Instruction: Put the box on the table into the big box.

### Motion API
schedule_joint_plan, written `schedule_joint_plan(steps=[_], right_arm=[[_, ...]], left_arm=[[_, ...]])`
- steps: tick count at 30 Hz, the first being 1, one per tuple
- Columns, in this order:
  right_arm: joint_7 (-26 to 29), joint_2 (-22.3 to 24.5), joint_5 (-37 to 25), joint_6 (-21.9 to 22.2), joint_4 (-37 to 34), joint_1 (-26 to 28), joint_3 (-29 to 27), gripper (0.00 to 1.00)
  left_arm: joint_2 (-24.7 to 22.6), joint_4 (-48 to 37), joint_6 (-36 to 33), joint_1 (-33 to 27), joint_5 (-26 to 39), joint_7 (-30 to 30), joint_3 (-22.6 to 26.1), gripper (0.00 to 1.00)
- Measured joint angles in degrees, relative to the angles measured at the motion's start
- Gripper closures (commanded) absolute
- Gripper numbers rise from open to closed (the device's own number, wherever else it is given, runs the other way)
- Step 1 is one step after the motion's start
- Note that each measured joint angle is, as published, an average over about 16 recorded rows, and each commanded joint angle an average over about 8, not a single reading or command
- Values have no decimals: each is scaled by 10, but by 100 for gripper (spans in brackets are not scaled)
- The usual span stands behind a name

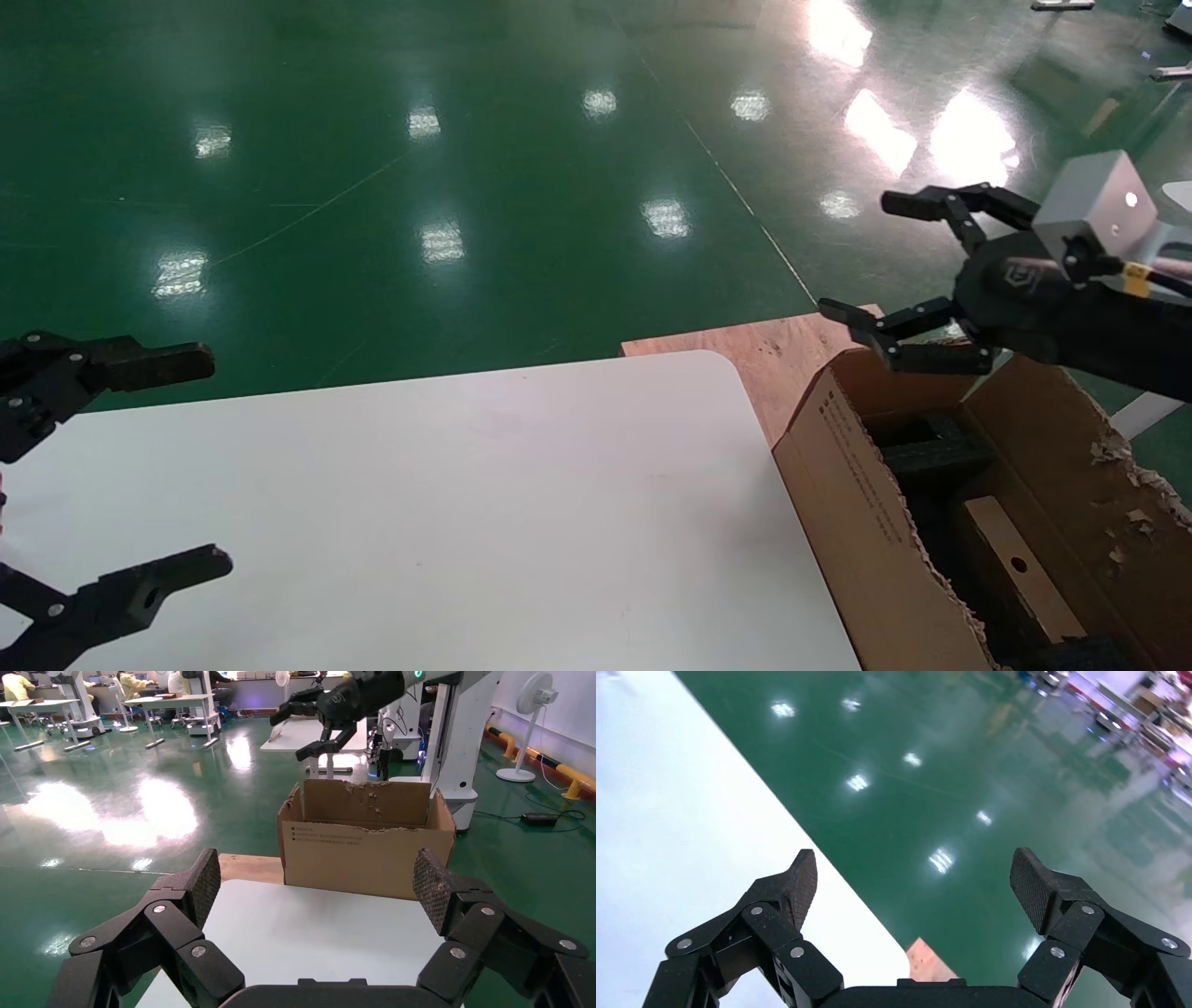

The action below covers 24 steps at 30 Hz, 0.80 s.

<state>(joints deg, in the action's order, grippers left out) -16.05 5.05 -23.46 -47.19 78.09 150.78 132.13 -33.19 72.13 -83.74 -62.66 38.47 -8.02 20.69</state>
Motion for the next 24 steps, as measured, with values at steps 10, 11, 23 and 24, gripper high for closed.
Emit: schedule_joint_plan(steps=[10, 11, 23, 24], right_arm=[[0, -34, 1, -4, 5, -4, -3, 0], [0, -35, 1, -5, 5, -6, -6, 0], [28, -71, -18, -45, -2, -98, -126, 0], [32, -76, -21, -50, -3, -112, -143, 0]], left_arm=[[0, 0, 0, 0, 0, 0, 0, 0], [0, 0, 0, 0, 0, 0, 0, 0], [0, 0, 0, 0, 0, 0, 0, 0], [0, 0, 0, 0, 0, 0, 0, 0]])
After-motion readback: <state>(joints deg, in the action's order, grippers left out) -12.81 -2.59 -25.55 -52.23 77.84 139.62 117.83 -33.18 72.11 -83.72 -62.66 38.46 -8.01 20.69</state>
